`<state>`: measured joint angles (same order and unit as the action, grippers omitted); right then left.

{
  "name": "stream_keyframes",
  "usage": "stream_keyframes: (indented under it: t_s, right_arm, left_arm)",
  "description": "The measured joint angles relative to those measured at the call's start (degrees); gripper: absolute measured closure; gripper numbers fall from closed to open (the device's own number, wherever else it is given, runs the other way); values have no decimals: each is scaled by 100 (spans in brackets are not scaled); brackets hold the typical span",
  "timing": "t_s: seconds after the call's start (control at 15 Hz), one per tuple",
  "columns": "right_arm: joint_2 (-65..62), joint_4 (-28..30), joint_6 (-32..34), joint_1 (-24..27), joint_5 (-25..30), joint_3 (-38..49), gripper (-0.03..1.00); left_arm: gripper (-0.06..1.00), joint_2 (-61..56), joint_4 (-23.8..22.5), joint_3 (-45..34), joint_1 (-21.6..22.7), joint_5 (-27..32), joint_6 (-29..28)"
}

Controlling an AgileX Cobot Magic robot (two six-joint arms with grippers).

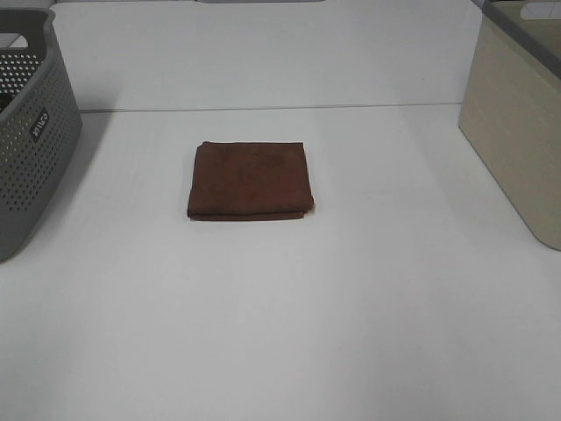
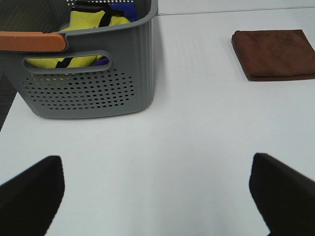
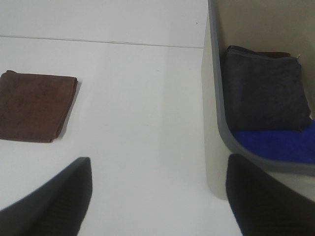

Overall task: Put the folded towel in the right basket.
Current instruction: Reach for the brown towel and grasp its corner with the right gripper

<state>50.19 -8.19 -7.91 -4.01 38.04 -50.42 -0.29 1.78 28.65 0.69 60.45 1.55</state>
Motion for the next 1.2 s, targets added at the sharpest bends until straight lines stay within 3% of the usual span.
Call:
stream_keyframes:
  t_s: [0.4,0.6,1.0,1.2]
  right_arm:
    - [2951,-40,-344,0,264,-2636,25]
    - [4555,-676,-676,-57,882,-4234,25]
    - [6297,-848,-722,-1043,1444,-5466,25]
    - [7145,-1478,-722,-1335,1805,-5833,25]
  left_arm:
    - [-2,0,0,0,0,0,0]
    - [-2,0,0,0,0,0,0]
    - [-2,0,0,0,0,0,0]
    - [-2,0,0,0,0,0,0]
